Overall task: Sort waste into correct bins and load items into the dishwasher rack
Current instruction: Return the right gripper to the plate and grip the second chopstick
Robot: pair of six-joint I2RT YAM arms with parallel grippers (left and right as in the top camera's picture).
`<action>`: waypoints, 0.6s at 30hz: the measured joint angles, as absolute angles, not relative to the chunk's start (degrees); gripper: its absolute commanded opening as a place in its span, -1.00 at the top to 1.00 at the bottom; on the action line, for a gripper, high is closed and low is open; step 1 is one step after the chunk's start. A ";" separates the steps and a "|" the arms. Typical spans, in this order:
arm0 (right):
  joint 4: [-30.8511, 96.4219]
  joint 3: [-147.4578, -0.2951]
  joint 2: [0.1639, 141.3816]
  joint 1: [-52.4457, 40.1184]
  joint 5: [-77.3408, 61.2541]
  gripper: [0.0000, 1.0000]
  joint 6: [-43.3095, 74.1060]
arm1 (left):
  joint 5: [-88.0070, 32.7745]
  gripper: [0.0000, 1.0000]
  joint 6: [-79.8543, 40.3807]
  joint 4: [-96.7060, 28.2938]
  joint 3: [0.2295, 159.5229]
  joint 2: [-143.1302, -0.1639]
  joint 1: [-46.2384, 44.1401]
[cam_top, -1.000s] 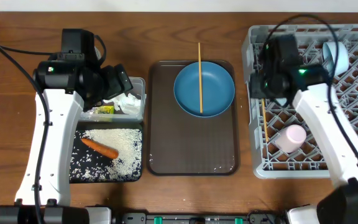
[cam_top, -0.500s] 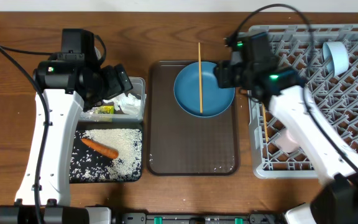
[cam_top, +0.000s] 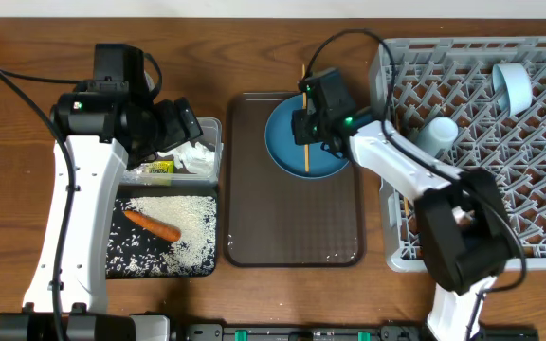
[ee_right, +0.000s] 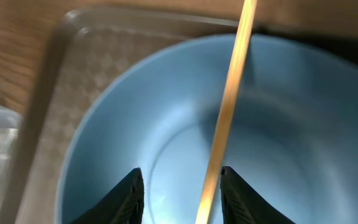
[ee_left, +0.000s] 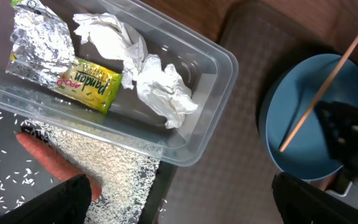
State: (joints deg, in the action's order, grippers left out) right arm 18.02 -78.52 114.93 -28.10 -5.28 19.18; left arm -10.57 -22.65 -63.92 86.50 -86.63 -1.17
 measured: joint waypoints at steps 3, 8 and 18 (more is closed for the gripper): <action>17.06 -78.32 116.29 -28.10 -5.08 0.21 19.31 | -10.59 -0.90 -22.65 -63.92 86.50 -86.63 -1.17; 16.40 -78.30 117.56 -28.14 -3.97 0.24 19.33 | -10.59 -0.90 -22.65 -63.94 86.50 -86.63 -1.17; 16.34 -78.26 117.91 -28.16 -2.70 0.74 19.99 | -10.59 -0.90 -22.65 -63.92 86.50 -86.63 -1.17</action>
State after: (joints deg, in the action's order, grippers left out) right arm 16.34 -78.26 117.91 -28.16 -2.70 19.99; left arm -10.59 -22.65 -63.92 86.50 -86.63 -1.17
